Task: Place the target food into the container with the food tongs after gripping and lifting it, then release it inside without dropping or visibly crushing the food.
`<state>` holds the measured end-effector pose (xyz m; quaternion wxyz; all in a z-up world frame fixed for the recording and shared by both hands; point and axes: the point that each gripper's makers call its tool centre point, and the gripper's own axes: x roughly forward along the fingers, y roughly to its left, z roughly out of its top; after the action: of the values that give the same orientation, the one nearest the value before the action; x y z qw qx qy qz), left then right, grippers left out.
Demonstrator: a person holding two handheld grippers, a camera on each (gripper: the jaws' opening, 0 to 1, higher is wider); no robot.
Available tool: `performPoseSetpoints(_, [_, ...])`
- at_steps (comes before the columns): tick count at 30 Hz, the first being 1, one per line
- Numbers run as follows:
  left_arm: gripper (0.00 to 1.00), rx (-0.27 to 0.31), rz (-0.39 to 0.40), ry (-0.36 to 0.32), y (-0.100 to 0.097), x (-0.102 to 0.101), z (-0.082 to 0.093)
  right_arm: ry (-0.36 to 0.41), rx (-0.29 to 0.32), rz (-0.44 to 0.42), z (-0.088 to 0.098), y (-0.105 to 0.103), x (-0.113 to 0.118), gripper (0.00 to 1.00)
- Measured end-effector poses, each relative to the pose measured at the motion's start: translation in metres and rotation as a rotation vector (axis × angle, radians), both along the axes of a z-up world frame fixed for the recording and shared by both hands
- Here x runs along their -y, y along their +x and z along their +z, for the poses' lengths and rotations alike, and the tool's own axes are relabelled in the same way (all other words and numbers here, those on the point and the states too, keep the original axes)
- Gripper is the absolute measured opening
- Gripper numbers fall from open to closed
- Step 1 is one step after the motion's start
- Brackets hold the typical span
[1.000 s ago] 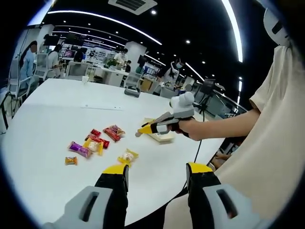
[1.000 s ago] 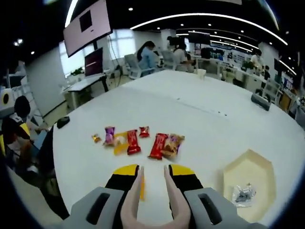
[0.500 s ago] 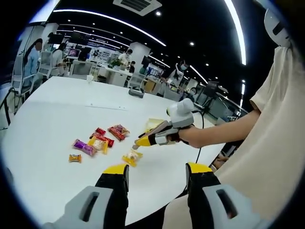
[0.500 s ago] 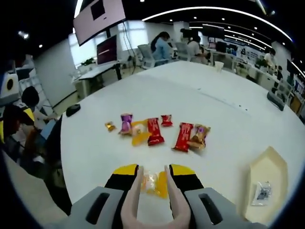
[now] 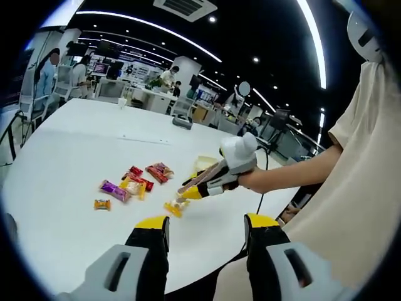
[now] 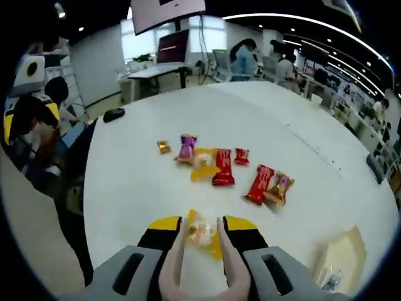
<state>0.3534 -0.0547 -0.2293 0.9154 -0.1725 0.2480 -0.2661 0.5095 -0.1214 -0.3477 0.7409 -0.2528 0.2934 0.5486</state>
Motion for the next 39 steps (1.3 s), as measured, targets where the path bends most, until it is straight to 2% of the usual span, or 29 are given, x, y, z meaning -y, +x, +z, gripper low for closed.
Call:
performPoseSetpoints(3, [0.48,0.002,0.001,-0.002,0.0,0.0,0.0,-0.041,0.045,0.106,0.002,0.001,0.001,0.25])
performPoseSetpoints(6, [0.48,0.005,0.001,-0.006,0.0,0.001,0.0,-0.085,0.07,0.228,0.001,-0.002,0.002,0.25])
performPoseSetpoints(9, [0.48,0.007,0.002,-0.009,0.0,0.002,0.0,-0.12,0.079,0.314,-0.001,-0.007,0.003,0.25])
performPoseSetpoints(10, [0.48,0.007,0.002,-0.009,0.0,0.002,0.001,-0.14,0.085,0.37,-0.003,-0.011,0.003,0.25])
performPoseSetpoints(16, [0.48,0.008,0.008,-0.011,0.0,0.002,0.0,-0.196,0.105,0.532,-0.01,-0.018,0.002,0.25])
performPoseSetpoints(21, [0.48,0.009,0.033,-0.02,-0.001,-0.002,0.001,-0.255,0.168,0.659,-0.014,-0.014,0.0,0.25])
performPoseSetpoints(29, [0.48,0.004,0.047,-0.02,-0.003,-0.004,-0.003,-0.312,0.188,0.808,-0.016,-0.016,-0.003,0.26])
performPoseSetpoints(33, [0.48,0.005,0.075,-0.031,-0.001,-0.009,-0.004,-0.344,0.169,0.892,-0.02,-0.023,-0.004,0.26])
performPoseSetpoints(39, [0.48,0.003,0.086,-0.031,-0.001,-0.012,-0.005,-0.361,0.166,0.931,-0.025,-0.02,-0.008,0.26])
